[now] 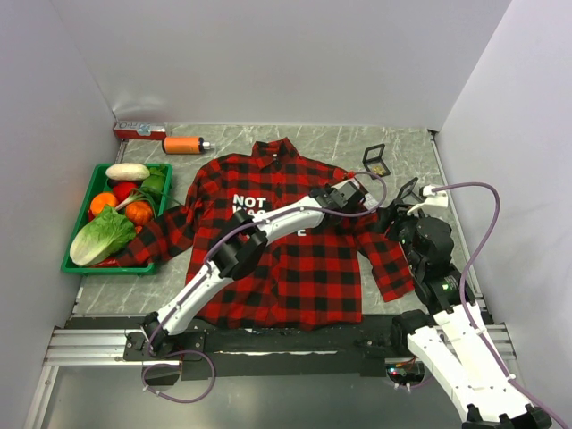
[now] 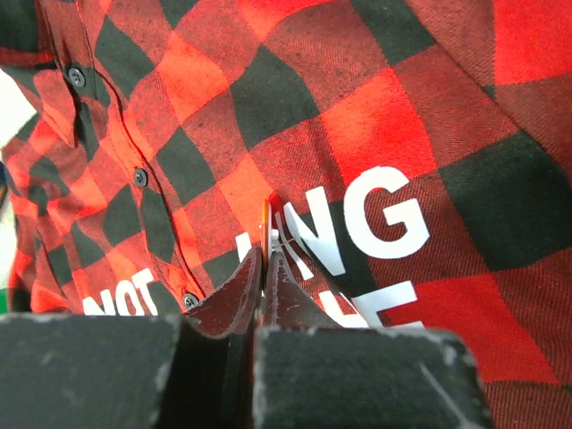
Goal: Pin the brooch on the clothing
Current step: Cross the brooch over the flattened clothing.
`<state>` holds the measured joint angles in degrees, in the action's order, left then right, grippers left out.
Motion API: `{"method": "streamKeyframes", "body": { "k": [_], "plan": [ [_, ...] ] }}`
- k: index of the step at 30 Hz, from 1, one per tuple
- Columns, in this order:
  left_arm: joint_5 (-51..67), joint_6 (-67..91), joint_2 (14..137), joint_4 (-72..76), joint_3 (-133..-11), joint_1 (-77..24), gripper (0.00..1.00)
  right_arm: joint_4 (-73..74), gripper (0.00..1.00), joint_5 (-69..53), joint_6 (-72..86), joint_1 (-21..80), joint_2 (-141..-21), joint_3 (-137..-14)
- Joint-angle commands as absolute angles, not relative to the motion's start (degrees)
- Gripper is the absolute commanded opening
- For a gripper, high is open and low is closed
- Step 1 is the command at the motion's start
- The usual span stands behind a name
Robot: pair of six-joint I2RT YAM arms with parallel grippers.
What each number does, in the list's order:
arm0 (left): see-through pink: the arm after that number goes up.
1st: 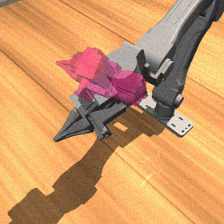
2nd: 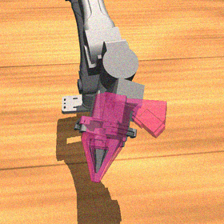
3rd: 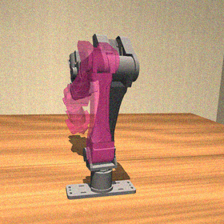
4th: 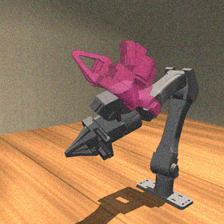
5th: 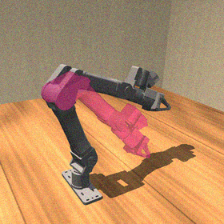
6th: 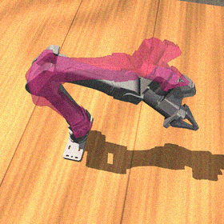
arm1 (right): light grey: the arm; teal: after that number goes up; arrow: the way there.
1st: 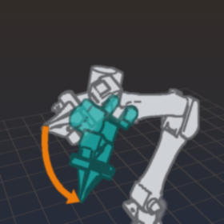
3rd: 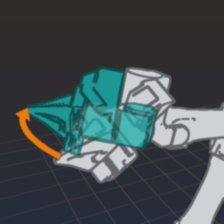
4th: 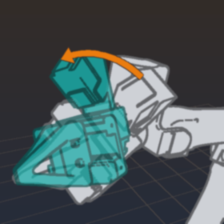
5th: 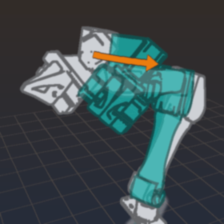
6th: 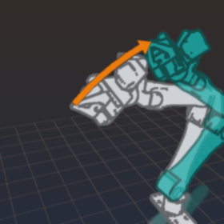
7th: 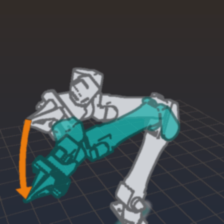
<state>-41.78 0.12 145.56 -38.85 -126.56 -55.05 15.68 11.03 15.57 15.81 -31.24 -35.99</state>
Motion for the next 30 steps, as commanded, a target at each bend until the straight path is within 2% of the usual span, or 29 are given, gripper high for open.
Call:
{"method": "streamKeyframes", "body": {
  "k": [1, 24, 30],
  "plan": [
    [-42.1, -2.2, 148.09, -40.87, -128.5, -56.6, 0.01, 13.36, 0.64, 10.46, 16.08, 15.47, -30.32, -35.68],
    [-34.45, -2.11, 146.25, -34.89, -131.13, -58.18, 0.01, 13.01, 0.64, 9.4, 16.44, 15.21, -31.46, -35.16],
    [-32.17, -0.44, 143.71, -33.23, -128.42, -58.1, 0.01, 12.83, 0.64, 9.14, 16.61, 15.38, -31.99, -34.89]
  ]
}}
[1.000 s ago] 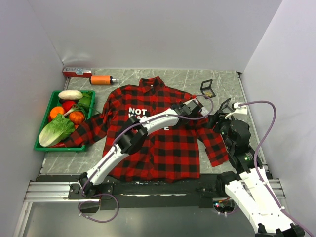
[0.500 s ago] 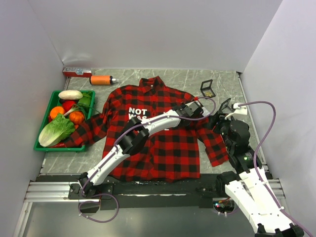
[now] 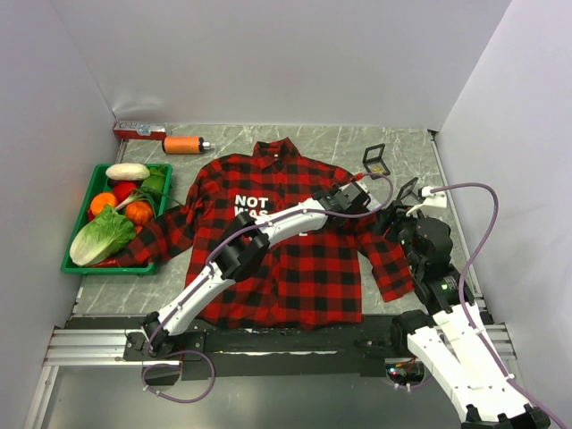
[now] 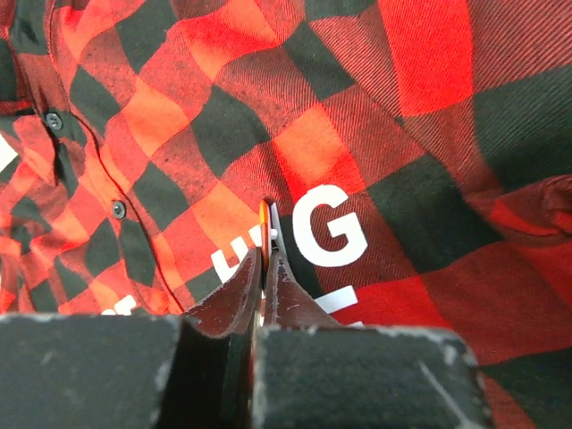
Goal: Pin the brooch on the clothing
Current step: Cross the brooch over the flattened clothing.
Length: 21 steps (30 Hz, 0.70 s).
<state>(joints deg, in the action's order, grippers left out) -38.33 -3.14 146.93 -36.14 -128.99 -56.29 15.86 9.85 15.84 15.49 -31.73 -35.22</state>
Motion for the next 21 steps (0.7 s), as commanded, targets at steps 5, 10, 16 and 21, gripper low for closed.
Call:
{"method": "streamKeyframes", "body": {
  "k": [5, 10, 16, 21],
  "plan": [
    [-29.63, 3.33, 140.99, -31.64, -126.83, -58.01, 0.01, 12.48, 0.64, 8.44, 16.79, 15.21, -32.43, -34.72],
    [-28.3, 5.62, 138.43, -29.71, -124.01, -57.48, 0.01, 13.01, 0.64, 8.17, 16.96, 15.21, -32.78, -34.72],
    [-21.28, 10.54, 134.13, -25.76, -117.7, -54.85, 0.01, 13.1, 0.64, 7.47, 17.23, 15.21, -32.96, -34.54],
    [-14.25, 15.37, 130.08, -20.84, -110.4, -52.56, 0.01, 12.57, 0.64, 6.68, 17.49, 15.21, -34.45, -34.19]
  ]
}}
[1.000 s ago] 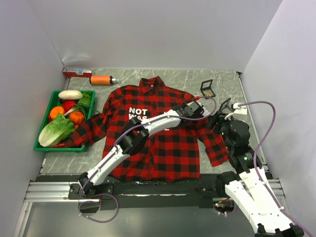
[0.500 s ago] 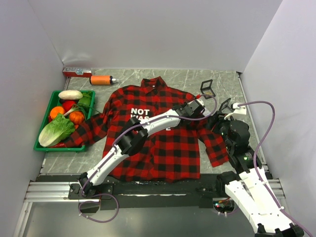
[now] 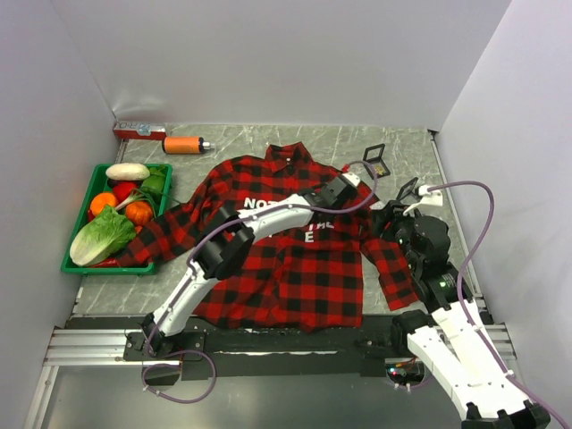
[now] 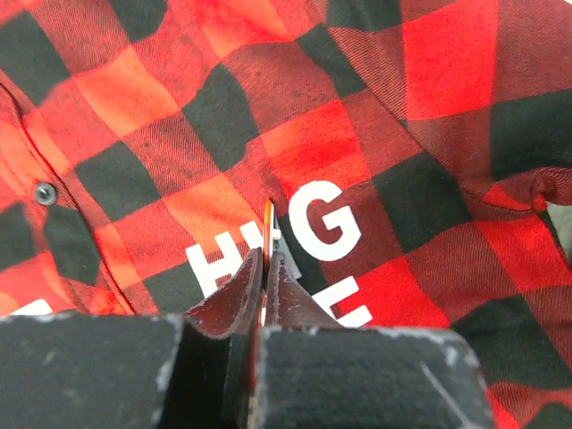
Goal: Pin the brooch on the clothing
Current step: Cross the brooch over the flattened clothing.
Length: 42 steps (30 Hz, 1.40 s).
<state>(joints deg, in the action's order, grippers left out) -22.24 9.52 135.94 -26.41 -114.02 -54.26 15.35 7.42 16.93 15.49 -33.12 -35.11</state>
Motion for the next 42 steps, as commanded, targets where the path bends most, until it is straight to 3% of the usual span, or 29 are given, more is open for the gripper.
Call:
{"method": "streamKeyframes", "body": {
  "k": [1, 14, 42],
  "plan": [
    [-12.15, 16.16, 129.47, -19.0, -109.35, -51.6, 0.01, 12.48, 0.64, 6.59, 17.49, 15.12, -34.63, -33.93],
    [6.58, 25.74, 121.12, -3.97, -95.64, -46.23, 0.01, 8.88, 0.63, 4.04, 18.28, 15.2, -40.16, -31.73],
    [23.9, 32.43, 111.27, 11.94, -84.11, -41.31, 0.01, -6.41, 0.63, 0.26, 20.92, 12.75, -69.43, -32.17]
  ]
}}
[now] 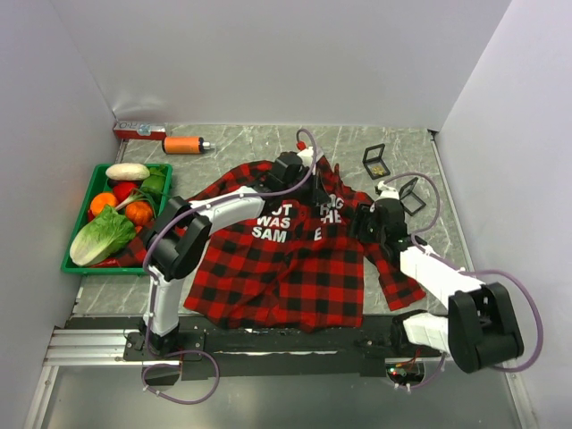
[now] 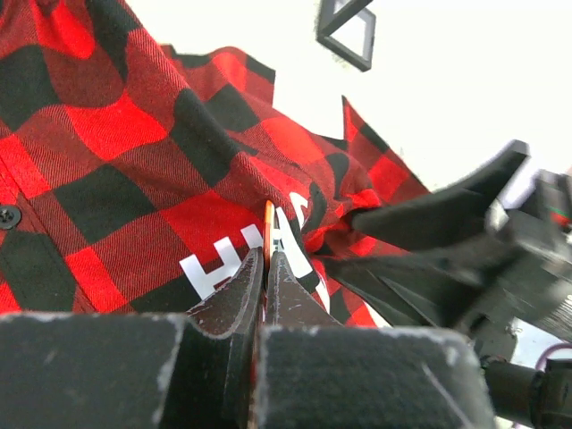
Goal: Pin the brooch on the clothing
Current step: Cross the brooch over the flattened clothing.
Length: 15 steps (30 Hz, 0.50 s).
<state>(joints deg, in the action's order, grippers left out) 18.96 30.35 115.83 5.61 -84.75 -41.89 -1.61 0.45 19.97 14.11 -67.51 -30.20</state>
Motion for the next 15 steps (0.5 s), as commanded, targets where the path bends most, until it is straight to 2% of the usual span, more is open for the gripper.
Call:
{"method": "streamKeyframes", "body": {
  "k": [1, 15],
  "plan": [
    [24.43, 32.95, 110.92, 12.3, -83.76, -41.13, 0.01, -6.59, 0.63, 0.35, 20.92, 12.66, -70.74, -32.43],
    [30.58, 36.39, 106.96, 19.86, -79.37, -39.2, 0.01, -5.89, 0.61, -3.78, 23.11, 9.58, -79.01, -36.21]
  ]
}}
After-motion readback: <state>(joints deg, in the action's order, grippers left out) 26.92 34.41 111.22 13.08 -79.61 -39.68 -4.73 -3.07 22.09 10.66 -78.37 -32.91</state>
